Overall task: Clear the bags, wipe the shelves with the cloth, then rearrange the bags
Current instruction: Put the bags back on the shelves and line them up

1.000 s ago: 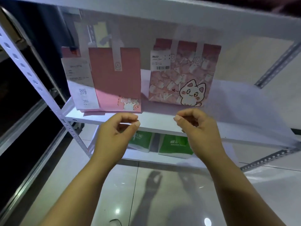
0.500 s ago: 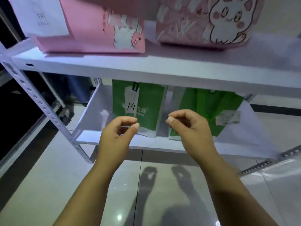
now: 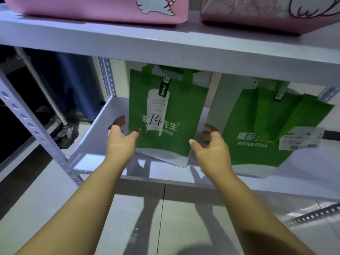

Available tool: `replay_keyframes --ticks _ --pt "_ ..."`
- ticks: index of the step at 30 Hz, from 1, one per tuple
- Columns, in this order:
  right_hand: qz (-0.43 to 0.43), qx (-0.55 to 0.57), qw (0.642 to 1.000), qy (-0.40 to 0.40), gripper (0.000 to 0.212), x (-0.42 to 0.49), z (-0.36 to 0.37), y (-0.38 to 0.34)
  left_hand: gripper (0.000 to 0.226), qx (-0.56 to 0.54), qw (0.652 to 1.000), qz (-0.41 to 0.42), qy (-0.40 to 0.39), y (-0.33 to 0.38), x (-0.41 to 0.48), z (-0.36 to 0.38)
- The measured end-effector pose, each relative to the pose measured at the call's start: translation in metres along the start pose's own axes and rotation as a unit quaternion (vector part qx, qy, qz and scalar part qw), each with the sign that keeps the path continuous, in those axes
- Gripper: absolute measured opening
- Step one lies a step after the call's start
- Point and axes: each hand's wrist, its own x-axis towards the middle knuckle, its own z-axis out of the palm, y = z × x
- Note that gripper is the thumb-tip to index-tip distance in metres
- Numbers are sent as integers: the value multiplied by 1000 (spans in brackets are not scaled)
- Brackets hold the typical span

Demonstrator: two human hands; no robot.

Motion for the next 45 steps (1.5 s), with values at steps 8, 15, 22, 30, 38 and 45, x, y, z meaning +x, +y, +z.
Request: replay_keyframes --ticks 8,15,22,30,38,45 --pt "51 1 999 -7 29 17 22 11 37 6 999 35 -34 -10 26 -2" --pt "30 65 997 39 18 0 17 18 32 -21 1000 -5 6 -15 7 -9" --pt "81 4 997 21 33 -52 -4 5 20 9 998 -59 18 -12 -53 -39" --pt "130 -41 988 -71 40 -136 -54 -43 26 40 987 -153 22 37 -143 -104" --pt "190 -24 971 -146 26 -223 -132 -130 25 76 977 -195 24 147 -239 -182" --pt "143 -1 979 -145 38 -250 -215 -246 21 76 985 -149 41 281 -287 -236"
